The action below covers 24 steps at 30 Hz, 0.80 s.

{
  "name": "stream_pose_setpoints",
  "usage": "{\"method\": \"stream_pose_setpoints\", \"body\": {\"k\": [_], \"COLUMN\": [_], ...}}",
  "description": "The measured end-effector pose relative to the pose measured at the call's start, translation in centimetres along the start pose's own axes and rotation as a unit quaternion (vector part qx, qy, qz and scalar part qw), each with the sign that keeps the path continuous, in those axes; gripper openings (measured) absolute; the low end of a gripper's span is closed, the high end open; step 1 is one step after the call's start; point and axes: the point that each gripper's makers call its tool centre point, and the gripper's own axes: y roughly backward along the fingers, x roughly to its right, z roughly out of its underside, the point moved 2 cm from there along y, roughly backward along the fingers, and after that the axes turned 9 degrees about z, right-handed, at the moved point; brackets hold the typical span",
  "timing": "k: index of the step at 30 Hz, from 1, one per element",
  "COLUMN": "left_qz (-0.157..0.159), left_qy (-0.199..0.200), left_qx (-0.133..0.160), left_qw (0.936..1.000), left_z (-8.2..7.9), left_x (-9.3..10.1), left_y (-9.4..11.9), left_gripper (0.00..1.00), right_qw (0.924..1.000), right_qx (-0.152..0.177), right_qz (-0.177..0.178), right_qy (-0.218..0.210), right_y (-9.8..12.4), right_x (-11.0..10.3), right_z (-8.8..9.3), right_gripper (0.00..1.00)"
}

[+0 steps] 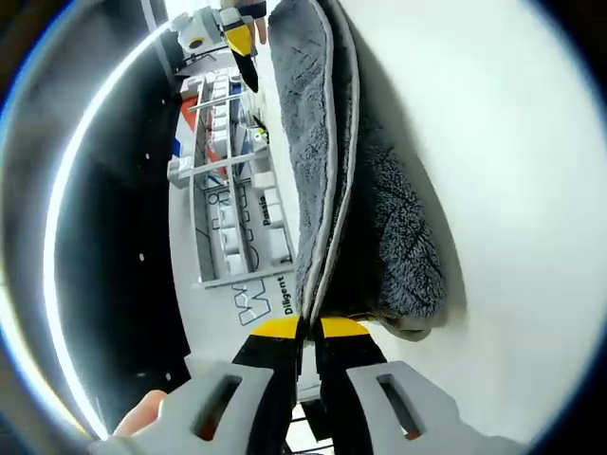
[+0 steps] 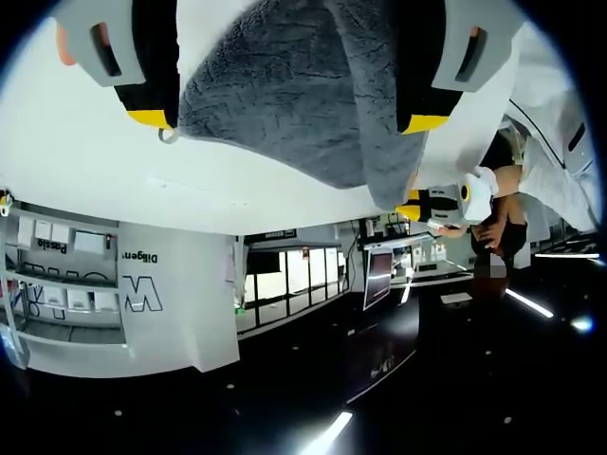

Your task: Open the folded towel by lifting each exposed corner and separating the folded layers until the towel lies flat within the target outline without major curled edges

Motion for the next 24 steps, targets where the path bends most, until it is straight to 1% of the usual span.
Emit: {"method": "stream_pose_setpoints", "body": {"k": [7, 12, 18, 24], "left_qz": [-0.025, -0.043, -0.06, -0.071], "left_qy": [0.0, 0.003, 0.002, 0.003], "left_qx": [0.003, 0.008, 0.014, 0.022], "left_qw": [0.9997, 0.999, 0.9981, 0.9972], "left_z": [-0.2, -0.4, -0.9, -1.5], "left_x": [-1.2, -2.2, -3.0, -3.7], "left_y": [1.0, 2.0, 3.4, 4.7], "left_gripper": [0.04, 0.04, 0.04, 0.04], "right_qw": [1.0, 1.0, 1.0, 1.0], "right_qx": [0.0, -0.001, -0.001, -0.001], "right_qz": [0.001, 0.001, 0.0, 0.001], "right_qy": [0.0, 0.001, 0.001, 0.001], "right_y": [0.0, 0.1, 0.3, 0.3], "right_x": [0.1, -0.7, -1.5, -1.4], "right_z": [0.0, 0.3, 0.6, 0.6], "right_gripper": [0.97, 0.97, 0.97, 0.97]}}
